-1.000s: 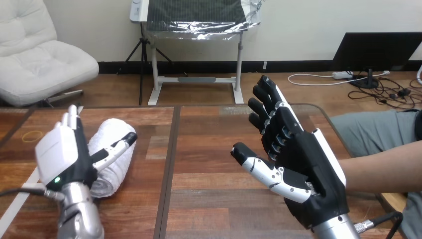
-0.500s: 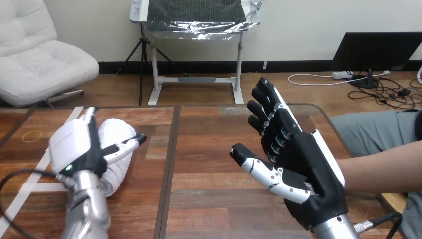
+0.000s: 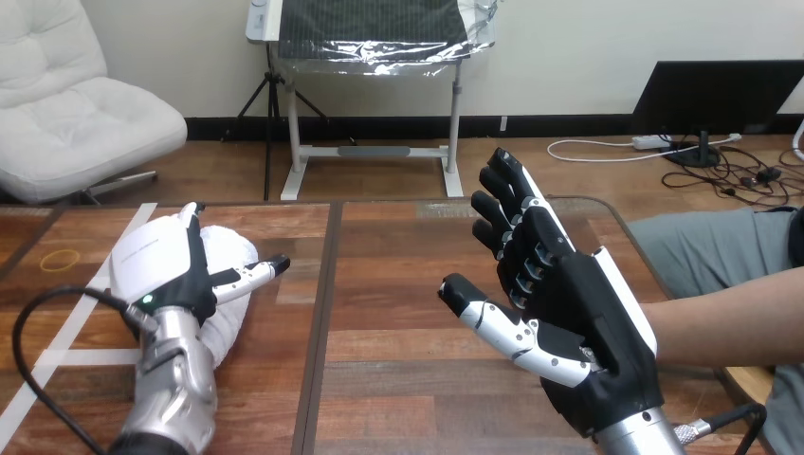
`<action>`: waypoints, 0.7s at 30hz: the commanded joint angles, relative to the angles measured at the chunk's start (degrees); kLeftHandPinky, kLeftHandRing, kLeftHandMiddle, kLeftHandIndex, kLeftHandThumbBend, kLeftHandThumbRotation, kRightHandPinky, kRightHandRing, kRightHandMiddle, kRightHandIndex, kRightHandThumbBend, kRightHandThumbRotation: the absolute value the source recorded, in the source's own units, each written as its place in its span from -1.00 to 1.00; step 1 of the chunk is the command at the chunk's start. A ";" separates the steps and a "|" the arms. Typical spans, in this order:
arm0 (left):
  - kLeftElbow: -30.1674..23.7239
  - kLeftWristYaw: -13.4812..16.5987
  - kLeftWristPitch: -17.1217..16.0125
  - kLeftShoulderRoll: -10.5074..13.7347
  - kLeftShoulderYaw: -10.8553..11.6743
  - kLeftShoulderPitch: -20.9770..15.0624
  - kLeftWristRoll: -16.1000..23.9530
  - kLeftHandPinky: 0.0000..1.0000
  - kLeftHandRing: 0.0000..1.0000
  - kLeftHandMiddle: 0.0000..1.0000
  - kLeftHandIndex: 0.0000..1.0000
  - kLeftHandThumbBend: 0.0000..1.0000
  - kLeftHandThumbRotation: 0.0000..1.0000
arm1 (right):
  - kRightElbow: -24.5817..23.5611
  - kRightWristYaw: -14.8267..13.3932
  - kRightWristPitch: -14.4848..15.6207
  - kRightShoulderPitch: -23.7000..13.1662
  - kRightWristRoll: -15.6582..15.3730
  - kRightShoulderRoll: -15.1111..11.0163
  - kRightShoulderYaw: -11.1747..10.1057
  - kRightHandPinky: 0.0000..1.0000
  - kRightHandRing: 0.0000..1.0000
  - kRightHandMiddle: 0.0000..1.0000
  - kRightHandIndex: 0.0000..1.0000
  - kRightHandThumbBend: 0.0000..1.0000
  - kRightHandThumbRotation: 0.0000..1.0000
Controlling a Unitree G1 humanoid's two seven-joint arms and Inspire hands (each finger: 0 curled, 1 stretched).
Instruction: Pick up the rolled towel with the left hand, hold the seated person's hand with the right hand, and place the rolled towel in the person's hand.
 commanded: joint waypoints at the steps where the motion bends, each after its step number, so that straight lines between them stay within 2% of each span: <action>1: 3.48 -0.55 1.25 2.48 -2.85 -6.46 1.24 0.76 0.76 0.80 0.82 0.97 0.47 | -3.13 0.04 0.05 -3.70 0.07 -0.07 -0.50 1.00 1.00 1.00 1.00 0.08 -1.00; 4: 5.37 -0.55 1.30 2.81 -4.05 -7.30 1.34 0.79 0.76 0.80 0.82 0.98 0.48 | -3.12 0.13 0.07 -3.75 0.01 -0.22 -0.57 1.00 1.00 1.00 1.00 0.09 -1.00; 11: 9.12 -2.56 3.20 3.44 -7.51 -9.27 2.38 0.81 0.78 0.81 0.85 0.98 0.53 | -3.36 0.09 0.49 -3.72 0.11 -0.38 -0.71 1.00 1.00 1.00 1.00 0.07 -1.00; 21: 12.27 -4.97 5.74 3.83 -10.89 -10.87 3.18 0.92 0.84 0.86 0.88 0.98 0.55 | -3.78 0.36 0.96 -3.68 0.17 -0.69 -0.92 1.00 1.00 1.00 1.00 0.07 -1.00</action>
